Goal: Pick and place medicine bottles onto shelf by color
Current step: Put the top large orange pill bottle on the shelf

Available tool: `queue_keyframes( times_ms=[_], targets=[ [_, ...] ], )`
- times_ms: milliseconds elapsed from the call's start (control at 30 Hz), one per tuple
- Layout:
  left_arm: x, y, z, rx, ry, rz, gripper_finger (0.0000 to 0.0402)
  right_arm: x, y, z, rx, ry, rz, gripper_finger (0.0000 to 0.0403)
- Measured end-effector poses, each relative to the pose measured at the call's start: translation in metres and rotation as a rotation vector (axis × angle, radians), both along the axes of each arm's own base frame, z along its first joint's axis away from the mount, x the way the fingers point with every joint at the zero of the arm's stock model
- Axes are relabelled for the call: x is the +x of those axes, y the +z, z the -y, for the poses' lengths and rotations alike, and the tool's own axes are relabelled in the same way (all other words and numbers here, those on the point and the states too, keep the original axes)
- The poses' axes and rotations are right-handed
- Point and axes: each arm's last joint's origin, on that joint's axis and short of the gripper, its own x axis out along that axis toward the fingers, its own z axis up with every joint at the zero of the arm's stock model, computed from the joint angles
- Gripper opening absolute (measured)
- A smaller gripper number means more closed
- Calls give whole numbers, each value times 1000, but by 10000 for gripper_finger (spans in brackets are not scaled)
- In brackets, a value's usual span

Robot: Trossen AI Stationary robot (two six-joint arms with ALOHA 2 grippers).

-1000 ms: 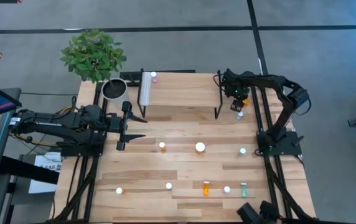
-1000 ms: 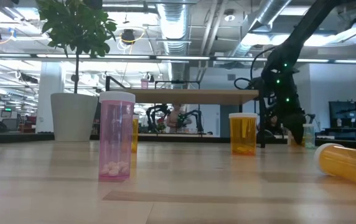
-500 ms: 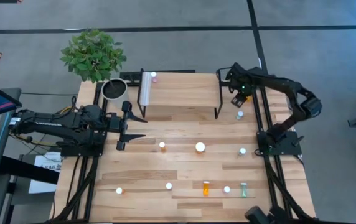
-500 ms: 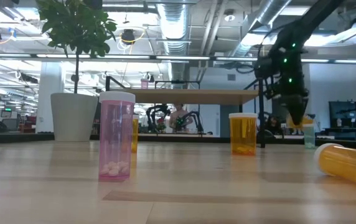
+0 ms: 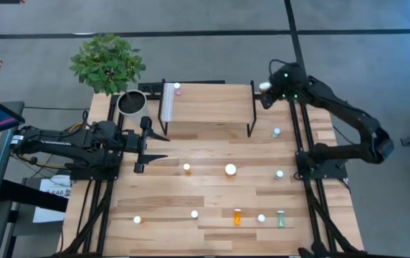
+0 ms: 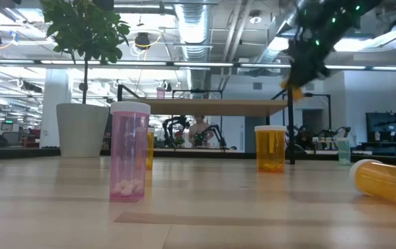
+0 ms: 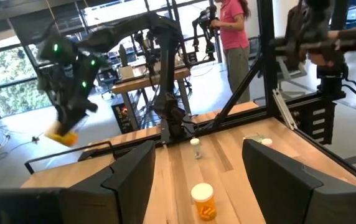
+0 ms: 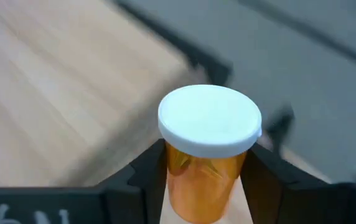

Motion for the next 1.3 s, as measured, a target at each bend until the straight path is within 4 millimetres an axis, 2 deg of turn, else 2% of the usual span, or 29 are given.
queue_keyframes(
  times_ms=[167, 333, 700, 1067, 1300],
  targets=[
    [0, 0, 0, -12, -6, 0, 231, 23, 25, -13, -159, 89, 212, 187],
    [0, 1, 2, -27, -63, 11, 231, 48, 34, -23, -236, 180, 326, 187],
    [0, 1, 2, -30, -67, 9, 231, 98, 22, -25, -275, 278, 453, 189],
    [0, 0, 2, -34, -68, 0, 231, 130, 1, -7, -292, 273, 574, 197],
    [0, 0, 2, -34, -68, 0, 231, 151, -9, 6, -294, 272, 581, 200]
  ],
)
